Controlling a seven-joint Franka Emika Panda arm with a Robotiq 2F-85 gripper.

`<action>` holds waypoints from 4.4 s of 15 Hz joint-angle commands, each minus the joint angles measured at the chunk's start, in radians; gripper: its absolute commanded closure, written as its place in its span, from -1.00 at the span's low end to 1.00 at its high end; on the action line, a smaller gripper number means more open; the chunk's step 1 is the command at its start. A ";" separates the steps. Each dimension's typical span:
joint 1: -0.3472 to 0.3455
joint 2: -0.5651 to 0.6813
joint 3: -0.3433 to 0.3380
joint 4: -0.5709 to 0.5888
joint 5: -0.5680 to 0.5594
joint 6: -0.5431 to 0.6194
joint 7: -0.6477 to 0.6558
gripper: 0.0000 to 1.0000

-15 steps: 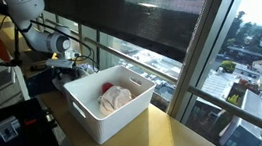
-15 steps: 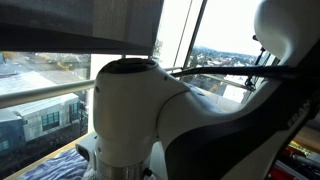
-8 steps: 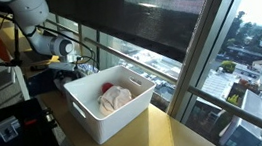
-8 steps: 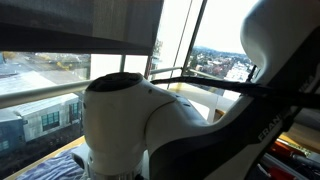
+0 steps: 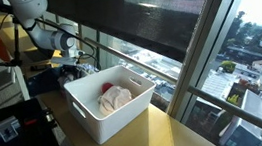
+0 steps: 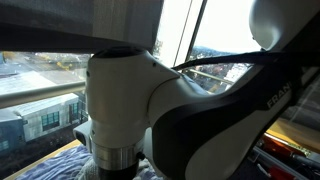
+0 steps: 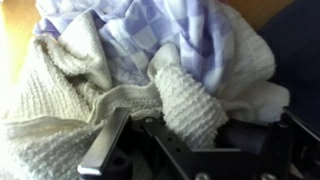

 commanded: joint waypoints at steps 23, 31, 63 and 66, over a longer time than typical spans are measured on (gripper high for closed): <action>-0.310 -0.721 -0.108 0.052 0.020 -0.205 -0.103 1.00; -0.391 -0.716 -0.170 -0.191 0.020 -0.116 -0.073 1.00; -0.100 -0.417 0.035 -0.326 -0.017 0.111 0.031 -1.00; -0.051 -0.287 0.058 -0.298 0.002 0.128 0.016 -1.00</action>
